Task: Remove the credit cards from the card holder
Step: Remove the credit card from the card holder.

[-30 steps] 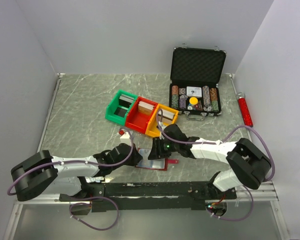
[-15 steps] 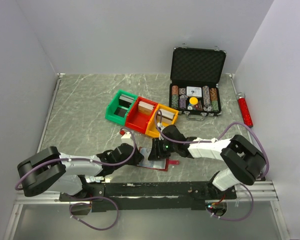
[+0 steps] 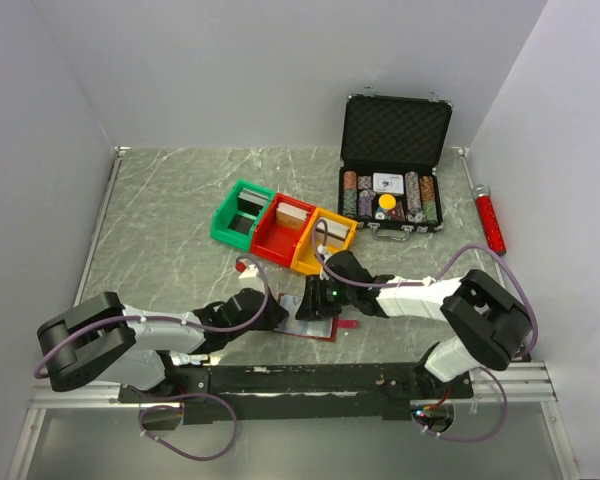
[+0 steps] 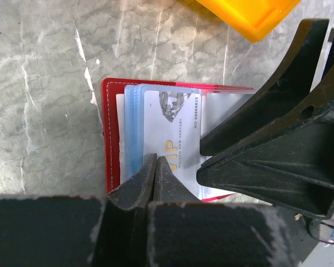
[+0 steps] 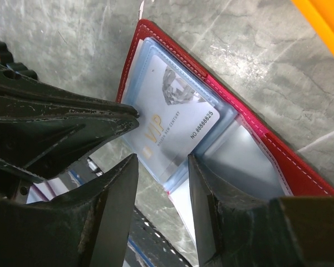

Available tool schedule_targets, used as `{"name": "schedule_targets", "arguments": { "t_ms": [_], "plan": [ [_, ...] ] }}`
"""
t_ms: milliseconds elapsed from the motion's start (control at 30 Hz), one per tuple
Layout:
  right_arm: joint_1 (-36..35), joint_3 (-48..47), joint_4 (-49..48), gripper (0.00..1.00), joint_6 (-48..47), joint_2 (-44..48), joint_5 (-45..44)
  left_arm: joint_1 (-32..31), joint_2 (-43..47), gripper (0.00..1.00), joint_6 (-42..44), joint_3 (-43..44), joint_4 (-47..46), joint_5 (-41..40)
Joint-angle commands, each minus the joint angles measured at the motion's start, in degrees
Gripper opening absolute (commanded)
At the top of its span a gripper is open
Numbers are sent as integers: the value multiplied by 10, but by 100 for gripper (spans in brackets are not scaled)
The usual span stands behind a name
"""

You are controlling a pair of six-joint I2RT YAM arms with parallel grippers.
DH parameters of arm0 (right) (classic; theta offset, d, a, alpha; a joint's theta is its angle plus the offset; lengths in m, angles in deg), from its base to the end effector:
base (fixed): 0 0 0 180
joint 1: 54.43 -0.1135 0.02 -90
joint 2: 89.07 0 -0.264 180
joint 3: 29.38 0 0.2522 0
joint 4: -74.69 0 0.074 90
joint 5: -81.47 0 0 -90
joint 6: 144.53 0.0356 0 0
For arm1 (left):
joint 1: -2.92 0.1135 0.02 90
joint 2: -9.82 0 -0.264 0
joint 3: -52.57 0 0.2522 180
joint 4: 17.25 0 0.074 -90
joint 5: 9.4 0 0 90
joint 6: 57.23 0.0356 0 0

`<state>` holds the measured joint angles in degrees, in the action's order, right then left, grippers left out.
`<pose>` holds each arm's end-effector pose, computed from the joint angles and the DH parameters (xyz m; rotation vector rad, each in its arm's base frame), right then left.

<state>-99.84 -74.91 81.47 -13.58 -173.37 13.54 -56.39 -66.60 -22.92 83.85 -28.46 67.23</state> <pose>0.1767 0.1983 0.1419 -0.3095 2.6010 1.1014 0.1225 -0.1902 0.1307 -0.0704 2.2879 -0.8821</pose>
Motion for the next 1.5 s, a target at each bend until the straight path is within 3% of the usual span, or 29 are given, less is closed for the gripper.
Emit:
{"name": "schedule_targets", "arguments": {
  "t_ms": [0,700,1467],
  "plan": [
    [7,23,-40,50,49,10,8,2,-11,1,-23,-30,58,-14],
    [12,130,-245,51,242,12,-10,-33,16,1,-102,-51,103,-62],
    [-4,181,-356,42,280,18,-74,-69,0,1,-117,-51,107,-61]
  ]
}}
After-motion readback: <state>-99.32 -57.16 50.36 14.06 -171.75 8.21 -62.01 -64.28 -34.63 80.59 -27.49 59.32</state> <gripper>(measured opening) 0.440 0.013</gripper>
